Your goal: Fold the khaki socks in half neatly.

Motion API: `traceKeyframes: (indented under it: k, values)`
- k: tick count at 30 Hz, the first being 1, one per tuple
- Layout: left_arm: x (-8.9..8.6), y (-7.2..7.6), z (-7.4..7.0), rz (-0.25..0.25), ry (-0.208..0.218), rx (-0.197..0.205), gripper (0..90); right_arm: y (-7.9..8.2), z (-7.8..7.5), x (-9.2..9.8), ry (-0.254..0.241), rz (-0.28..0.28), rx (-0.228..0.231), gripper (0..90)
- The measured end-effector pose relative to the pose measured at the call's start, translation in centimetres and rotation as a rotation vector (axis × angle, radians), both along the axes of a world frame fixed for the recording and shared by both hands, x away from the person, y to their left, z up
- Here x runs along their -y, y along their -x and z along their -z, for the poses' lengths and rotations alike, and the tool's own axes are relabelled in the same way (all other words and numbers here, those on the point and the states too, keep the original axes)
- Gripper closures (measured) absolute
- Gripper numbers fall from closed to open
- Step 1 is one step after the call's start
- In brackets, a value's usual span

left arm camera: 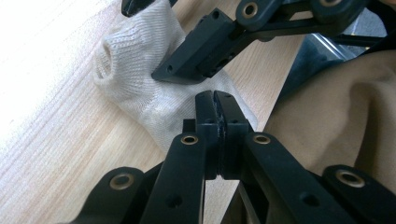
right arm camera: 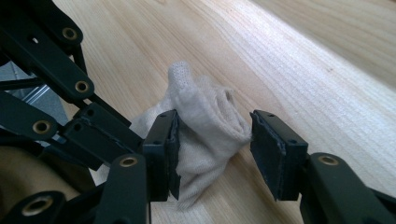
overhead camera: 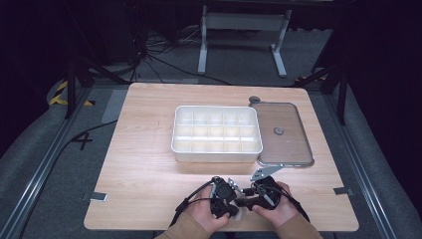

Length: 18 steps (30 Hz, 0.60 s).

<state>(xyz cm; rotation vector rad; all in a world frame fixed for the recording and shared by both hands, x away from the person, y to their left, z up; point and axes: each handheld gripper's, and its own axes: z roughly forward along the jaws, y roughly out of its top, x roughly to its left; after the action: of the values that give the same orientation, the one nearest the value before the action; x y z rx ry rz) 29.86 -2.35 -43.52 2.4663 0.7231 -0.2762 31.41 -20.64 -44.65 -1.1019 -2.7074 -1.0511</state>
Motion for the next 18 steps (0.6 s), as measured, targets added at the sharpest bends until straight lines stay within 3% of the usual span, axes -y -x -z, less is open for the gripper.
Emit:
traceKeyframes:
  k: [6, 18]
  values:
    - [-0.05, 0.19, 0.09, -0.015, 0.006, -0.003, 89.1, -0.50, 0.49, 0.14, -0.025, 0.000, -0.045, 52.0]
    - [-0.14, -0.03, 0.11, -0.008, 0.003, -0.010, 89.0, -0.71, 0.70, 0.14, -0.052, -0.016, -0.079, 57.2]
